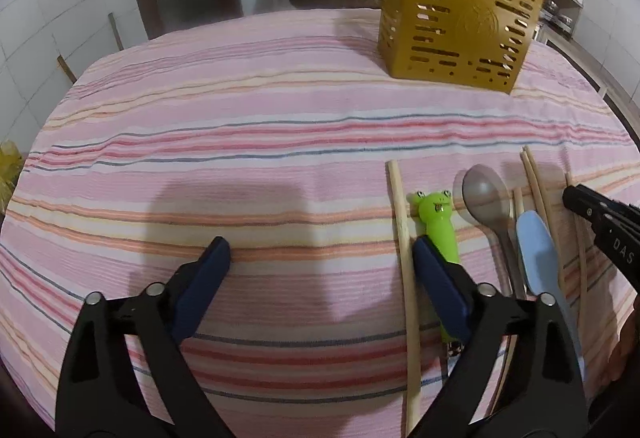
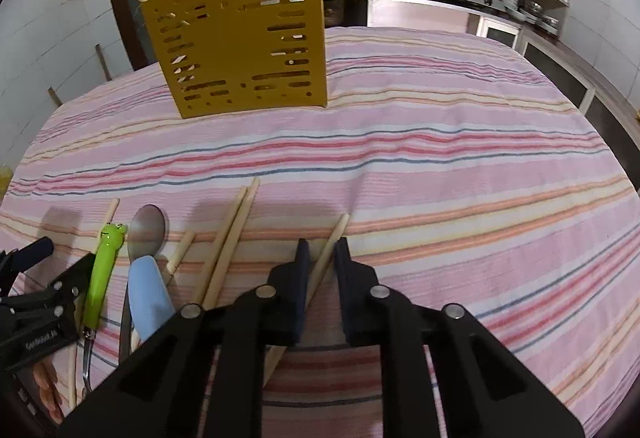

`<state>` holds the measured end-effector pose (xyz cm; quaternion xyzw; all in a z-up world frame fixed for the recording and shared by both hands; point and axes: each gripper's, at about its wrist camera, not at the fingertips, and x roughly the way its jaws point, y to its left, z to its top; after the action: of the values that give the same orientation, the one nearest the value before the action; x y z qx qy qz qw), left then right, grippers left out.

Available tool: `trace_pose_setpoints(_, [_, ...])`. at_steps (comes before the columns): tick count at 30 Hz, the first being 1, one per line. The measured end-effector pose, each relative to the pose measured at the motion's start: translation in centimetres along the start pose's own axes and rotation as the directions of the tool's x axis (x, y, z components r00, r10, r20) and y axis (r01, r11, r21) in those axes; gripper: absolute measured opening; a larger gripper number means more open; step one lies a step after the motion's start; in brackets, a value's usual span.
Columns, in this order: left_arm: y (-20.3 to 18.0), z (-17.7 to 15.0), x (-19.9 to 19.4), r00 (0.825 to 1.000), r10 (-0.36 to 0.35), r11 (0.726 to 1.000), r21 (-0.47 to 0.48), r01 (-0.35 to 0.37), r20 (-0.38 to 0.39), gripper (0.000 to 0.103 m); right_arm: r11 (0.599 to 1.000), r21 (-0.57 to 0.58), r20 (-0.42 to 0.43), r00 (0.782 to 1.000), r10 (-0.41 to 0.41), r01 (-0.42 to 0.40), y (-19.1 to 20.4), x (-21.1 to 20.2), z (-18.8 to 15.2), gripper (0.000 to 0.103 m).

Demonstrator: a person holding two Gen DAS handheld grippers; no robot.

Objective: Organize utensils
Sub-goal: 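Close the left tool on a chopstick while the right tool grasps another chopstick, then raise the left tool's chopstick over the holder while the right tool carries its chopstick there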

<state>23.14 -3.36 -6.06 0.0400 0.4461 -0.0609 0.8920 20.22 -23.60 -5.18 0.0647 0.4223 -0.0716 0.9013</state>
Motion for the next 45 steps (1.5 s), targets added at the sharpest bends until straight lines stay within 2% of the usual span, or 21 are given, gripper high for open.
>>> trace_pose_setpoints(10, [-0.7, 1.9, 1.1, 0.999, -0.021, 0.999, -0.034, 0.020, -0.035, 0.053, 1.000, 0.005, -0.021, 1.000, 0.005, -0.005, -0.2, 0.8, 1.1, 0.013])
trace_pose_setpoints(15, [-1.4, 2.6, 1.4, 0.998, -0.007, 0.999, -0.033, 0.005, -0.057, 0.026, 1.000, 0.027, -0.028, 1.000, -0.002, 0.003, -0.2, 1.1, 1.4, 0.013])
trace_pose_setpoints(24, [-2.5, 2.7, 1.3, 0.999, 0.006, 1.000, -0.024, -0.007, -0.040, 0.007, 0.999, 0.032, -0.009, 1.000, -0.024, 0.024, 0.1, 1.0, 1.3, 0.012])
trace_pose_setpoints(32, [-2.0, 2.2, 0.3, 1.000, 0.010, 0.999, -0.037, -0.010, 0.002, 0.005, 0.999, 0.042, 0.038, 0.999, -0.007, 0.006, -0.1, -0.3, 1.2, 0.007])
trace_pose_setpoints(38, [-0.8, 2.5, -2.2, 0.997, 0.005, 0.998, -0.069, 0.000, 0.077, 0.004, 0.998, 0.055, 0.098, 0.995, 0.004, -0.009, -0.6, -2.0, 1.8, 0.006])
trace_pose_setpoints(45, [1.1, 2.9, -7.0, 0.978, 0.007, 0.994, -0.106, 0.016, 0.210, 0.004, 0.997, 0.064, 0.232, 0.972, 0.033, -0.049, -1.4, -6.0, 2.7, 0.006])
